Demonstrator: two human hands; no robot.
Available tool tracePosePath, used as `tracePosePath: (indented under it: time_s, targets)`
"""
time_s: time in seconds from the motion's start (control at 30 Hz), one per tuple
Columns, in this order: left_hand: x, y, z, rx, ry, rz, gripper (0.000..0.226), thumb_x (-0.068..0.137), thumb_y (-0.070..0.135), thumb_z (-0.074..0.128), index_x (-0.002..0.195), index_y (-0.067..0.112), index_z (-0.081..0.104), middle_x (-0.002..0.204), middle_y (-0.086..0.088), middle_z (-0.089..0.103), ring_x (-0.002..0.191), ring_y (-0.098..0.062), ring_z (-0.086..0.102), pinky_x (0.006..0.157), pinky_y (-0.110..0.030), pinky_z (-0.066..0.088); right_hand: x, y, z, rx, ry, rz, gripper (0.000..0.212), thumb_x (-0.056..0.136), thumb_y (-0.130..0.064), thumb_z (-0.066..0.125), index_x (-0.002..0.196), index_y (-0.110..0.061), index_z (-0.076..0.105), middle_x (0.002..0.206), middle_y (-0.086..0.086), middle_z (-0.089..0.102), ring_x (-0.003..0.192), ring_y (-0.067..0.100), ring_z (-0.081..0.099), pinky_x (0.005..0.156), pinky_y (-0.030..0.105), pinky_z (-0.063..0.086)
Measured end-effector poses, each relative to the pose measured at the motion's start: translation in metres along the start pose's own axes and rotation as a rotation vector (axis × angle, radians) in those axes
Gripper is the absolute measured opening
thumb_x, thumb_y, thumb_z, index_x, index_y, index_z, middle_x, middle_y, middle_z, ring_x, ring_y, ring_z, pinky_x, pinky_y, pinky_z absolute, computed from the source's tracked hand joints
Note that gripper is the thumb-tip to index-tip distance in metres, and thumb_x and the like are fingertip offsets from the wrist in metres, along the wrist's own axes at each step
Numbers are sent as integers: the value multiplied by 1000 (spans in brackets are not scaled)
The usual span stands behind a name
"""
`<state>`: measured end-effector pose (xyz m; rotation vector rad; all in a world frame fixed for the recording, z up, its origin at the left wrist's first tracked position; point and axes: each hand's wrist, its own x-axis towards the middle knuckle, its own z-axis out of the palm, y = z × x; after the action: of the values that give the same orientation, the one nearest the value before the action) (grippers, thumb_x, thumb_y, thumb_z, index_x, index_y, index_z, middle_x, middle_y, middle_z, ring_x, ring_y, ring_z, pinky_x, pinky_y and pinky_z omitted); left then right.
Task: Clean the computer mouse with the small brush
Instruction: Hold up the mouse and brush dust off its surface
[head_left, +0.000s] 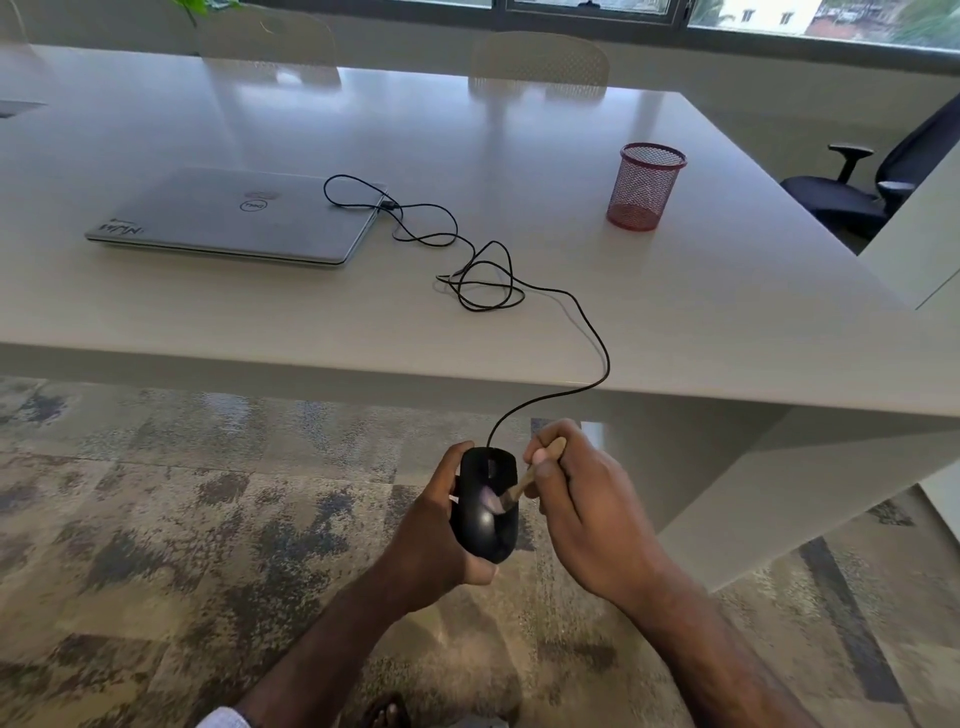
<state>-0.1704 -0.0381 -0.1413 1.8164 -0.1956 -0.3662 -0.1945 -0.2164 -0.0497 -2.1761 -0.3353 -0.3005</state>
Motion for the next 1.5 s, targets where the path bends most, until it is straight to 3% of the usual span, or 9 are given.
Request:
tracePosePath:
  time_s: [0.2, 0.43, 0.63, 0.87, 1.03, 1.23, 1.3, 1.4, 1.5]
  targets:
    - [-1, 0, 2, -5, 26, 3, 121, 43, 2, 87, 126, 74, 35, 112, 19, 66, 98, -14, 72, 75, -43, 64, 3, -3, -6, 50, 114, 8, 19, 104, -26, 40, 98, -17, 55, 71, -7, 60, 65, 15, 60, 61, 47, 52]
    - [-3, 4, 1, -6, 52, 9, 121, 47, -3, 87, 122, 77, 35, 117, 12, 65, 98, -8, 70, 71, -31, 64, -2, -1, 0, 2, -16, 15, 14, 104, -26, 41, 93, -25, 50, 72, -12, 55, 66, 11, 57, 60, 31, 46]
    - [-4, 3, 1, -15, 41, 14, 120, 47, -4, 87, 124, 74, 37, 119, 9, 64, 99, -15, 72, 77, -40, 64, 2, -4, -6, 62, 125, 3, 24, 102, -35, 37, 97, -19, 54, 70, 1, 60, 62, 22, 59, 59, 51, 50]
    - [-4, 4, 0, -41, 30, -20, 124, 46, -5, 85, 130, 71, 33, 124, 4, 63, 100, -18, 72, 68, -30, 61, -4, -2, 1, 14, -17, 9, 17, 103, -26, 40, 93, -20, 52, 72, -13, 56, 67, 13, 58, 61, 32, 47]
    - [-5, 7, 0, -49, 37, -26, 125, 48, -9, 84, 126, 76, 34, 124, 4, 63, 101, -19, 72, 73, -44, 65, -1, -5, -3, 61, 94, 8, 25, 102, -35, 37, 96, -18, 54, 71, -1, 60, 63, 19, 60, 60, 48, 51]
    - [-3, 7, 0, -60, 33, -14, 124, 49, -10, 83, 127, 73, 35, 117, 13, 67, 100, -9, 71, 67, -29, 62, -4, -1, 2, 17, 16, 14, 16, 104, -28, 40, 96, -23, 52, 75, -19, 59, 68, 10, 59, 62, 31, 48]
    - [-3, 7, 0, -43, 26, -13, 124, 50, -10, 84, 136, 63, 32, 123, 8, 64, 101, -7, 70, 68, -26, 60, -5, 0, 2, 19, -4, 15, 16, 103, -29, 40, 94, -24, 52, 75, -14, 59, 69, 12, 60, 63, 37, 50]
    - [-3, 6, 0, -28, 28, -14, 124, 52, -8, 87, 135, 64, 30, 123, 7, 63, 102, -10, 71, 74, -31, 63, -2, -1, -2, 55, 75, 5, 22, 103, -33, 38, 96, -20, 54, 73, -3, 60, 66, 17, 61, 62, 48, 52]
    - [-3, 6, 1, -23, 38, -17, 123, 47, -2, 87, 127, 75, 32, 121, 10, 63, 101, -13, 71, 77, -39, 64, 0, -2, -3, 38, 143, -20, 20, 103, -34, 37, 98, -22, 53, 70, -2, 61, 62, 16, 60, 59, 41, 52]
